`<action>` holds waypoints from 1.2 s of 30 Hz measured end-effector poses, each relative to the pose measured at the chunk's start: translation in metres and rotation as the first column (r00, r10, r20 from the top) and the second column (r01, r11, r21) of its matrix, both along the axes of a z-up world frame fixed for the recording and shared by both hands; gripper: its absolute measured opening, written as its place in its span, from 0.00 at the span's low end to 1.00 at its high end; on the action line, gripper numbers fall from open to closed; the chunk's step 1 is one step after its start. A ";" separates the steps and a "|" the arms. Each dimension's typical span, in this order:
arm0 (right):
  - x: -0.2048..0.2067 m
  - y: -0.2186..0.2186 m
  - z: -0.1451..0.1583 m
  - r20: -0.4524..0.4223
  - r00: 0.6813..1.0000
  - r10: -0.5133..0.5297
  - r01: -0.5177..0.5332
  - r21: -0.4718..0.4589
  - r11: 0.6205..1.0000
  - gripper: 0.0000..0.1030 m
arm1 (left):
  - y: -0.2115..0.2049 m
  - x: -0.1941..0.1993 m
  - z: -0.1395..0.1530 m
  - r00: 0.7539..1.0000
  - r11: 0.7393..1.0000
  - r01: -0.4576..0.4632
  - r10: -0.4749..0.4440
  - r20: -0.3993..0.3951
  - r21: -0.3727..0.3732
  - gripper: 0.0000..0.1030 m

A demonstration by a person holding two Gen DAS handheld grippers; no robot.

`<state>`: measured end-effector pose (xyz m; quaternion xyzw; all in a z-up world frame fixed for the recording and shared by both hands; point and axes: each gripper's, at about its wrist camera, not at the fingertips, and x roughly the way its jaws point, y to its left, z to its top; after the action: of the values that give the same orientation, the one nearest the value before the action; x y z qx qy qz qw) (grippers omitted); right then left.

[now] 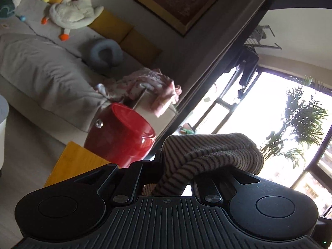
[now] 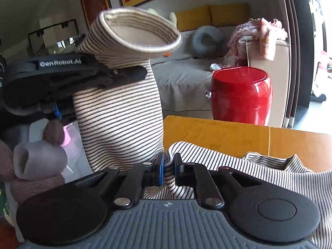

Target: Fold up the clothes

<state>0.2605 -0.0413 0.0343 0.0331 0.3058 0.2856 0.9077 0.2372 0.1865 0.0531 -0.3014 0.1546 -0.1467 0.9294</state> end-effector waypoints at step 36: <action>-0.037 -0.212 0.005 -0.136 0.903 -0.408 0.424 0.125 0.897 0.57 | -0.178 -0.035 -0.052 0.899 0.891 0.415 -0.370 -0.233 0.185 0.97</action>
<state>0.2240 -0.2529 0.0396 0.1821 0.3168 0.1049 0.9249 0.2025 0.0084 0.0007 -0.1666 0.3172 -0.2836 0.8895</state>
